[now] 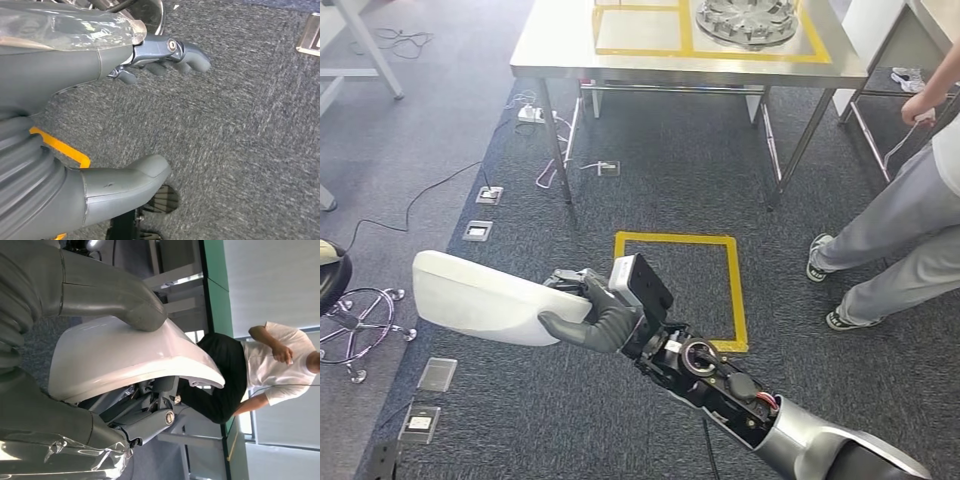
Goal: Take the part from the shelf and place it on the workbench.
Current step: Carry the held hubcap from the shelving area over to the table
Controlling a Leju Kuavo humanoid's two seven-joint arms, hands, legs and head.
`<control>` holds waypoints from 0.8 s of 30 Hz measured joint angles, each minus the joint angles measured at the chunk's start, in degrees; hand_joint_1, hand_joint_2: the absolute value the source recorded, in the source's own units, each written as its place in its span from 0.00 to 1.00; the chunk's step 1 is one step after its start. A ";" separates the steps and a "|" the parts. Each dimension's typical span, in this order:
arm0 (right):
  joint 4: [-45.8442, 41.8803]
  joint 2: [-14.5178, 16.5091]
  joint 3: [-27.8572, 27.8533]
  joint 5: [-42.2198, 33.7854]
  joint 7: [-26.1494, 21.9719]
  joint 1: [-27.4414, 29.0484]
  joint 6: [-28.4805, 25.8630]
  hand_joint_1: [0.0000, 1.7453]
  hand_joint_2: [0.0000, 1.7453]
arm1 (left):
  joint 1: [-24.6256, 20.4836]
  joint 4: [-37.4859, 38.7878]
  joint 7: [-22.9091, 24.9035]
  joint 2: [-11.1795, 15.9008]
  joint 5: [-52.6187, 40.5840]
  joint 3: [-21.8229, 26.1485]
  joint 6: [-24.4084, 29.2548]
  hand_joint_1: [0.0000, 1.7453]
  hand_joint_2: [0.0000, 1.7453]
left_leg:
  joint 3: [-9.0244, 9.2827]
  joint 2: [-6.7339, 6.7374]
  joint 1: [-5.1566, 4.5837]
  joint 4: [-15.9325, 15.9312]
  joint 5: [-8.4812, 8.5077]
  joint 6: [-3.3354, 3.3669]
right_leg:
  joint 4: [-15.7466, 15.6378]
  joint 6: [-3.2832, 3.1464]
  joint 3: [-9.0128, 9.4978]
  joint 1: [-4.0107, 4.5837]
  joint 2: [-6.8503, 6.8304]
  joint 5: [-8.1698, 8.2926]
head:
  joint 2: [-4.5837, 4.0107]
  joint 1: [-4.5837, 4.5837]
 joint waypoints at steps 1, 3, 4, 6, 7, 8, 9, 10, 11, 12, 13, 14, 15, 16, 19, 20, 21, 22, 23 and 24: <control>-0.04 0.00 0.00 -0.01 0.02 0.00 -0.05 1.00 1.00 | 0.02 0.00 -0.01 0.02 0.02 0.00 0.00 0.00 1.00 | 0.17 0.00 -0.01 -0.07 -0.09 0.40 | 0.58 0.29 -0.23 -0.09 -0.01 -0.54 | -0.01 0.04; -0.16 0.00 0.00 -0.01 0.04 0.00 -0.12 1.00 1.00 | 0.00 0.00 -0.03 0.06 0.02 0.00 0.00 0.00 1.00 | 0.62 0.02 -0.04 -0.19 -0.32 1.13 | 5.42 0.67 -2.47 -0.23 -0.02 -3.12 | -0.01 0.23; -0.21 -0.01 0.00 -0.01 0.05 0.03 -0.13 1.00 1.00 | -0.01 0.00 -0.04 0.08 0.02 0.00 0.00 0.00 1.00 | 0.81 0.02 -0.15 -0.19 -0.50 1.40 | 9.69 0.74 -4.49 -0.22 -0.02 -4.93 | -0.01 0.36; -0.24 -0.03 0.00 -0.01 0.08 0.21 -0.18 1.00 1.00 | 0.06 0.00 -0.04 0.06 0.03 0.00 0.00 0.00 1.00 | 1.21 -0.01 -0.42 -0.18 -0.85 1.76 | 17.57 0.75 -8.78 -0.18 -0.01 -7.24 | 0.00 0.55; -0.24 -0.04 0.00 -0.01 0.10 0.31 -0.19 1.00 1.00 | 0.12 0.00 -0.04 0.04 0.03 0.00 0.00 0.00 1.00 | 1.50 -0.06 -0.56 -0.18 -1.07 1.84 | 18.78 0.63 -9.77 -0.15 0.00 -6.82 | 0.00 0.62; -0.25 -0.04 0.00 -0.01 0.12 0.38 -0.20 1.00 1.00 | 0.17 0.00 -0.04 0.02 0.03 0.00 0.00 0.00 1.00 | 1.90 -0.14 -0.67 -0.18 -1.33 1.86 | 17.45 0.40 -9.56 -0.10 0.00 -5.17 | 0.00 0.68; -0.26 -0.04 0.00 -0.01 0.13 0.39 -0.20 1.00 1.00 | 0.19 0.00 -0.04 0.01 0.03 0.00 0.00 0.00 1.00 | 2.40 -0.22 -0.75 -0.17 -1.63 1.81 | 13.86 0.03 -8.24 0.03 0.03 -2.58 | 0.00 0.75; -0.28 -0.04 0.00 -0.01 0.13 0.36 -0.19 1.00 1.00 | 0.21 0.00 -0.04 -0.02 0.03 0.00 0.00 0.00 1.00 | 2.87 -0.28 -0.78 -0.20 -1.93 1.74 | 9.54 -0.37 -6.45 0.20 0.09 -0.19 | 0.00 0.81; -0.30 -0.04 0.00 -0.02 0.13 0.33 -0.19 1.00 1.00 | 0.17 0.00 -0.04 -0.05 0.03 0.00 0.00 0.00 1.00 | 3.17 -0.34 -0.86 -0.19 -2.20 1.60 | 5.72 -0.71 -4.67 0.41 0.13 1.55 | 0.00 0.70; -0.33 -0.04 0.00 -0.04 0.13 0.27 -0.19 1.00 1.00 | 0.15 0.00 -0.05 -0.08 0.04 0.00 0.00 0.00 1.00 | 3.27 -0.36 -0.89 -0.18 -2.37 1.41 | 2.97 -0.97 -3.34 0.63 0.16 2.31 | 0.00 0.70; -0.36 -0.04 0.00 -0.05 0.13 0.24 -0.18 1.00 1.00 | 0.16 0.00 -0.06 -0.10 0.05 0.00 0.00 0.00 1.00 | 3.21 -0.36 -0.88 -0.22 -2.44 1.19 | 1.70 -1.09 -2.67 0.78 0.18 2.22 | 0.00 0.67; -0.38 -0.04 -0.01 -0.07 0.13 0.21 -0.19 1.00 1.00 | 0.16 0.00 -0.07 -0.13 0.06 0.00 -0.02 0.00 1.00 | 3.14 -0.34 -0.89 -0.32 -2.45 0.92 | 1.17 -1.16 -2.34 0.87 0.19 2.00 | 0.00 0.64; -0.41 -0.04 -0.01 -0.07 0.13 0.19 -0.20 1.00 1.00 | 0.19 0.00 -0.07 -0.11 0.06 0.00 -0.03 0.00 1.00 | 3.15 -0.28 -0.91 -0.43 -2.53 0.63 | 0.65 -1.30 -2.04 0.74 0.20 1.92 | 0.00 0.76; -0.43 -0.03 -0.01 -0.08 0.12 0.18 -0.19 1.00 1.00 | 0.20 0.00 -0.07 -0.11 0.06 0.00 -0.05 0.00 1.00 | 3.14 -0.19 -0.90 -0.18 -2.80 0.33 | 0.23 -1.45 -1.71 0.58 0.22 2.00 | 0.00 0.73; -0.44 -0.02 0.01 -0.09 0.10 0.03 -0.17 1.00 1.00 | 0.02 0.00 -0.07 0.00 0.04 0.00 -0.07 0.00 1.00 | -0.49 -0.03 -0.73 7.21 -6.17 -0.48 | -0.73 -2.04 -0.63 0.20 0.08 1.97 | 0.00 0.34; -0.43 -0.02 0.02 -0.09 0.12 0.02 -0.19 1.00 1.00 | 0.04 0.00 -0.07 0.03 0.04 0.00 -0.07 0.00 1.00 | -2.98 -0.03 -0.61 11.46 -7.65 -0.72 | -0.73 -2.18 -0.50 0.19 0.02 1.81 | 0.00 0.23; -0.43 -0.02 0.03 -0.11 0.14 0.06 -0.22 1.00 1.00 | 0.16 0.00 -0.07 0.02 0.05 0.00 -0.07 0.00 1.00 | -5.26 -0.02 -0.46 14.91 -8.43 -0.95 | -0.72 -2.24 -0.37 0.18 0.00 1.64 | 0.00 0.19; -0.42 -0.02 0.04 -0.15 0.15 0.11 -0.26 1.00 1.00 | 0.30 0.00 -0.07 0.02 0.06 0.00 -0.07 0.00 1.00 | -6.79 -0.01 -0.27 16.67 -8.21 -1.16 | -0.71 -2.24 -0.19 0.17 0.01 1.42 | 0.00 0.16; -0.41 -0.02 0.04 -0.21 0.16 0.13 -0.33 1.00 1.00 | 0.38 0.00 -0.07 0.04 0.07 0.00 -0.07 0.00 1.00 | -7.03 0.02 -0.07 15.89 -6.75 -1.33 | -0.67 -2.16 0.04 0.15 0.05 1.18 | 0.00 0.15; -0.40 -0.02 0.04 -0.29 0.16 0.13 -0.38 1.00 1.00 | 0.39 0.00 -0.07 0.08 0.07 0.00 -0.07 0.00 1.00 | -6.07 0.08 0.15 12.84 -4.34 -1.47 | -0.61 -2.00 0.37 0.12 0.08 0.85 | 0.00 0.14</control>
